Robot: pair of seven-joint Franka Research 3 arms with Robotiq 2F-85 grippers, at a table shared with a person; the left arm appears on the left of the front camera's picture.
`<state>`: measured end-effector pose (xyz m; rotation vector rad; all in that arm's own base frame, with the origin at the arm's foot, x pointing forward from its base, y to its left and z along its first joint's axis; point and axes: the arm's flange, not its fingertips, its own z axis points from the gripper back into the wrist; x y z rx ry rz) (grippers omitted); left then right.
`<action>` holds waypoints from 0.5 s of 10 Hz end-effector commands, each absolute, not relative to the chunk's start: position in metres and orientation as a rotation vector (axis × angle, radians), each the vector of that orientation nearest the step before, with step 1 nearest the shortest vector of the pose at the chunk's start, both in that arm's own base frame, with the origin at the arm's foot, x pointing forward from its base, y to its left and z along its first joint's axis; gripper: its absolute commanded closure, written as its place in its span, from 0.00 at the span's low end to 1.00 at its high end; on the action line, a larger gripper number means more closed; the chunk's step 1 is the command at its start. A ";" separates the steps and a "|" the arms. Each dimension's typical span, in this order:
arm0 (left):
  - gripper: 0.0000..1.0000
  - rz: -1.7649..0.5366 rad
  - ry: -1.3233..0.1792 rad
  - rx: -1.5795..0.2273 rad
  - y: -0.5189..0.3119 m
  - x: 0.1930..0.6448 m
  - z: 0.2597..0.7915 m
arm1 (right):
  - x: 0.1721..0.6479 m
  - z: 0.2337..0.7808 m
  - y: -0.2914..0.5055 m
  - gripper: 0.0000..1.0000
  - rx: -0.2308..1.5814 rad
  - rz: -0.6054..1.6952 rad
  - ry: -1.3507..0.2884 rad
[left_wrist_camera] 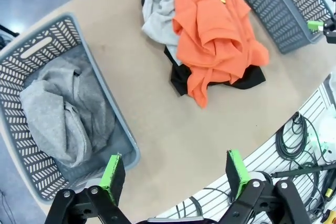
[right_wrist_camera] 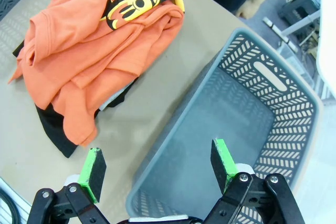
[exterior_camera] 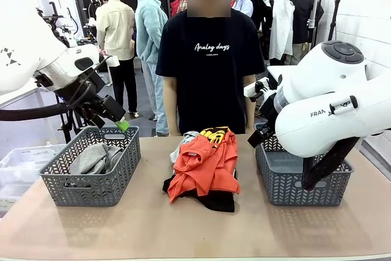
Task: Sort the tops and bottoms.
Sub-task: Lift clothes from the center of the table with your right hand.
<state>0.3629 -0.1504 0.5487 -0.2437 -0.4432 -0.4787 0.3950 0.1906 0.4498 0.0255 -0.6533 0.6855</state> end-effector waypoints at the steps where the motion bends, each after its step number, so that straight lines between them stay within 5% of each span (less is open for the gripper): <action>1: 0.00 -0.486 -0.435 -0.244 -0.151 0.363 0.549 | 0.395 0.450 0.191 0.00 0.025 0.685 -0.653; 2: 0.00 -0.486 -0.435 -0.244 -0.151 0.363 0.549 | 0.377 0.462 0.203 0.00 0.136 0.847 -0.659; 5: 0.00 -0.486 -0.435 -0.244 -0.151 0.363 0.549 | 0.427 0.472 0.238 0.00 0.208 0.805 -0.712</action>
